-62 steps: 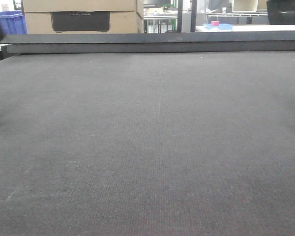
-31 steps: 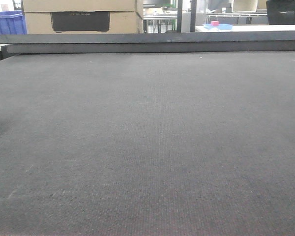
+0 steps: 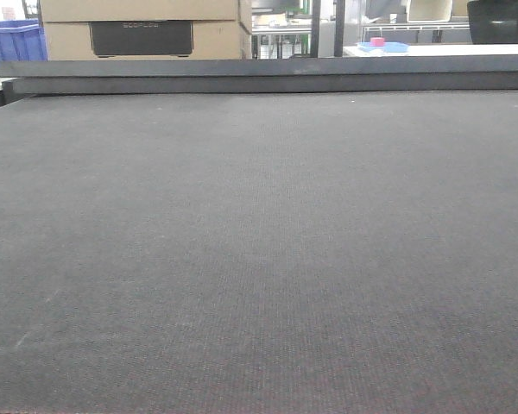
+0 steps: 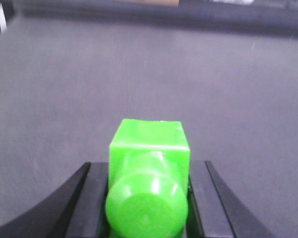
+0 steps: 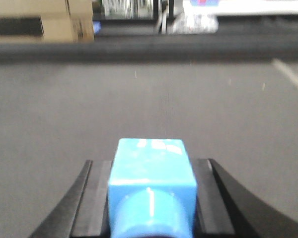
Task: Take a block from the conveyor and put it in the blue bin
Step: 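Lift both held blocks up off the conveyor belt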
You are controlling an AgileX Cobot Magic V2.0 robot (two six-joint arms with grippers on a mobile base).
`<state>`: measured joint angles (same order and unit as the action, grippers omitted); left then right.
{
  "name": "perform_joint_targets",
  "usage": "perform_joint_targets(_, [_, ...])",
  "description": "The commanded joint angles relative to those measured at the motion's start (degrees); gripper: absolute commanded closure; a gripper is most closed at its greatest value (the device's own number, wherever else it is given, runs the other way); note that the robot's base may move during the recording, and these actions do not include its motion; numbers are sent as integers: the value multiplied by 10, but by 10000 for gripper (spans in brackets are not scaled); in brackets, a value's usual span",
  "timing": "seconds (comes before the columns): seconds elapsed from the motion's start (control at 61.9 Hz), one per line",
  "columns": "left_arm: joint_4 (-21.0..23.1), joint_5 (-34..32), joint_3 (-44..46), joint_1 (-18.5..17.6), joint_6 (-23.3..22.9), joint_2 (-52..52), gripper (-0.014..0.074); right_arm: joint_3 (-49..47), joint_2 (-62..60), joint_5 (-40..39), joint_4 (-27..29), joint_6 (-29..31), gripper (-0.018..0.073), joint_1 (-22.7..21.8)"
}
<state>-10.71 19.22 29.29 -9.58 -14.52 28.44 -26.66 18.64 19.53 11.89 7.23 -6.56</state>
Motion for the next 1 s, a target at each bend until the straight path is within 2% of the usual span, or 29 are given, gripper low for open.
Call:
perform_joint_targets(0.0, [-18, -9, 0, 3, -2, -39, 707, 2, -31, -2, 1, 3, 721, -1])
perform_joint_targets(0.242, [-50, -10, 0, 3, -2, -121, 707, 2, -71, -2, 1, 3, 721, -1])
perform_joint_targets(0.356, [-91, -12, 0, 3, -2, -140, 707, 2, -72, -2, 1, 3, 721, -1])
perform_joint_targets(0.986, [-92, -9, 0, 3, -2, -154, 707, 2, -72, -5, 1, 3, 721, -1])
